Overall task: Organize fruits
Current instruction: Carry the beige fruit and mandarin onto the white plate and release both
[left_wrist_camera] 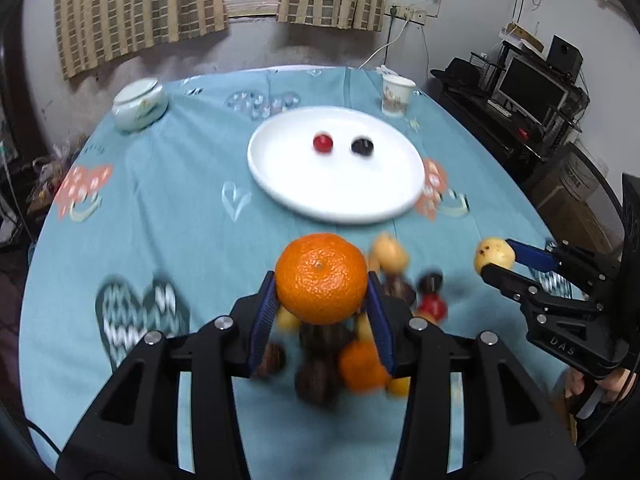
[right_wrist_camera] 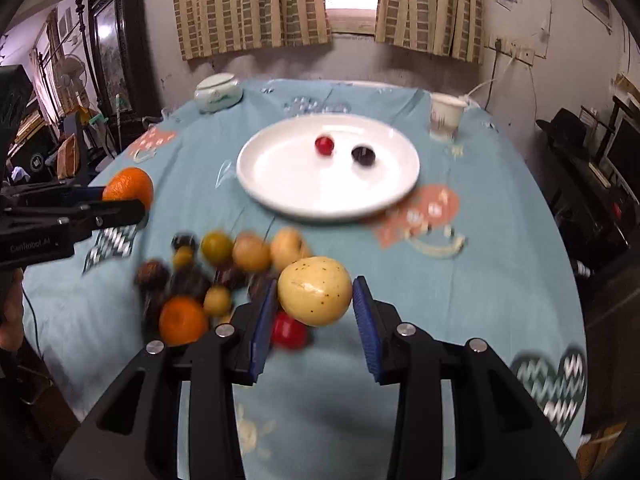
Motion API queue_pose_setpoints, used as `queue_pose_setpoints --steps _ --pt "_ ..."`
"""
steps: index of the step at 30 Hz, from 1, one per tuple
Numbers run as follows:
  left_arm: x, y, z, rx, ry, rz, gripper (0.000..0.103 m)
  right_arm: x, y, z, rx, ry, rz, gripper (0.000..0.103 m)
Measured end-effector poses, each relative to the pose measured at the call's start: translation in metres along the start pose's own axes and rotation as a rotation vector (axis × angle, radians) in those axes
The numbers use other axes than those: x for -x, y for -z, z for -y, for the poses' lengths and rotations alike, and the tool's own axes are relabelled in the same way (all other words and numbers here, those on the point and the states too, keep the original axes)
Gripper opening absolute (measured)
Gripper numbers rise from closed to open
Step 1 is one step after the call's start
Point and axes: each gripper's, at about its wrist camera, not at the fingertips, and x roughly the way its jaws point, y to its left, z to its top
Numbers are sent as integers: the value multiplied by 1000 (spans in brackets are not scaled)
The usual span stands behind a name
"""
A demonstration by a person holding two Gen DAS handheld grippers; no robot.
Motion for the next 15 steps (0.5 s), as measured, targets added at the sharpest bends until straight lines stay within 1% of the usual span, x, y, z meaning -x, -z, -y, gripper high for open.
queue_pose_setpoints --steps 3,6,7,9,11,15 --pt "-35 -57 0 8 -32 -43 44 -29 -55 12 -17 -39 14 39" --pt "-66 -100 -1 0 -106 -46 45 -63 -100 23 -45 -72 5 39" --pt "-81 -114 -3 6 -125 -54 45 -70 -105 25 -50 -77 2 39" --pt "-114 -132 -9 38 -112 -101 45 -101 -116 35 -79 -99 -31 39" --pt "-142 -140 -15 59 -91 -142 45 -125 -119 44 -94 -126 -74 39" --pt "-185 -150 -25 70 -74 -177 45 -160 -127 54 -70 -117 -109 39"
